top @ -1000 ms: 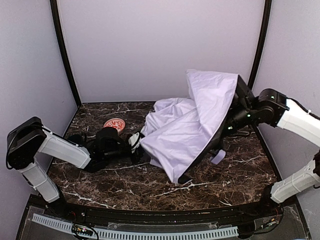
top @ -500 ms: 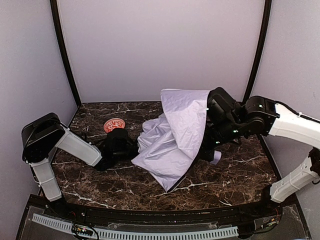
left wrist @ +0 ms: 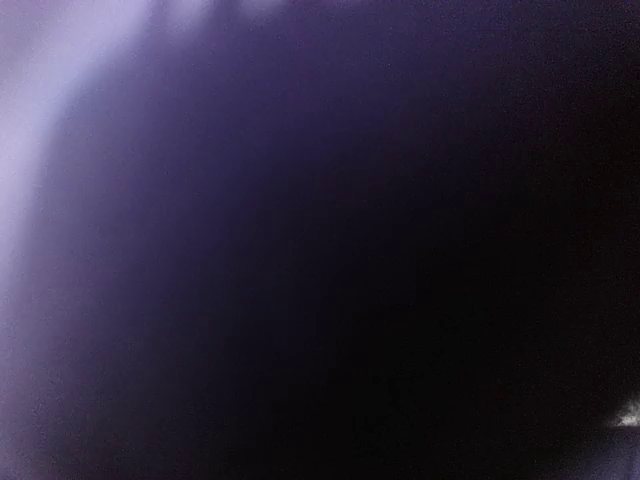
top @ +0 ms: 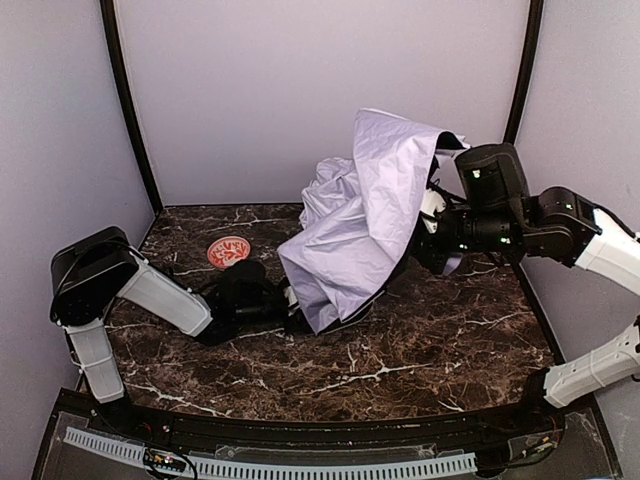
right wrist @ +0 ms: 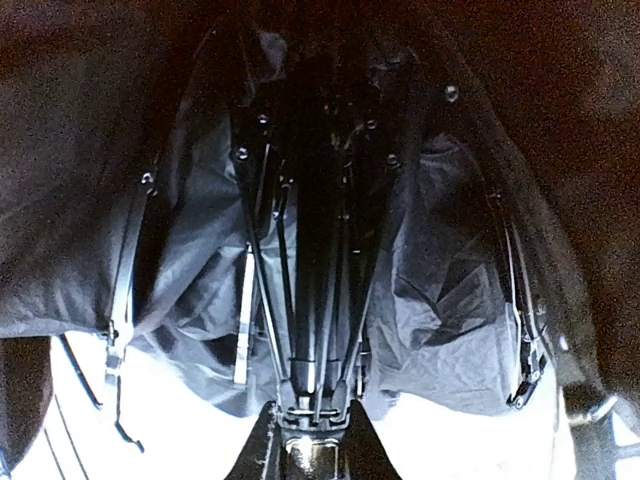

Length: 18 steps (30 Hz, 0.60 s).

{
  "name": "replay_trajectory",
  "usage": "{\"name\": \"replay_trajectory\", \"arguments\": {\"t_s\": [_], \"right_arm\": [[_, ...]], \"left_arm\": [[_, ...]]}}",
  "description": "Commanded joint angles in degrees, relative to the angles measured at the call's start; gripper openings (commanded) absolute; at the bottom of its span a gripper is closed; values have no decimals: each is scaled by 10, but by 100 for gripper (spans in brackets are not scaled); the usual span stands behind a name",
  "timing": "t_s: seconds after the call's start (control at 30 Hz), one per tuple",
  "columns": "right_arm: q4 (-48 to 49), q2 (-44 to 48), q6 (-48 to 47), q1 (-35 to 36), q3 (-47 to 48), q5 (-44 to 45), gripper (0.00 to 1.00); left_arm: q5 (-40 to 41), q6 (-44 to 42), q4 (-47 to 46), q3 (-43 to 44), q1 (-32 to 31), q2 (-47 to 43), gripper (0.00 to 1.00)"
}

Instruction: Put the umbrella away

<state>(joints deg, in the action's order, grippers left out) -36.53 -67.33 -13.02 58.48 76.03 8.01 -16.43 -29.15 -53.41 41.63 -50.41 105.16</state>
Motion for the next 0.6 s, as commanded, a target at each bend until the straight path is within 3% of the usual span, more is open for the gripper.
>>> {"name": "replay_trajectory", "arguments": {"t_s": [0.0,0.07,0.23,0.4,0.57], "right_arm": [[59,-18,-1,1,-18,64,0],[70,-19,-1,-1,-19,106,0],[124,1,-23,-36,-27,182,0],[224,7,-56,-111,-42,280,0],[324,-28,-137,-153,3,394,0]], "left_arm": [[36,-1,20,18,0,8,24],[61,-1,31,8,0,-5,49],[123,-6,50,-49,0,-91,79],[108,15,109,-53,0,-176,95],[112,35,152,-22,0,-227,99]]}}
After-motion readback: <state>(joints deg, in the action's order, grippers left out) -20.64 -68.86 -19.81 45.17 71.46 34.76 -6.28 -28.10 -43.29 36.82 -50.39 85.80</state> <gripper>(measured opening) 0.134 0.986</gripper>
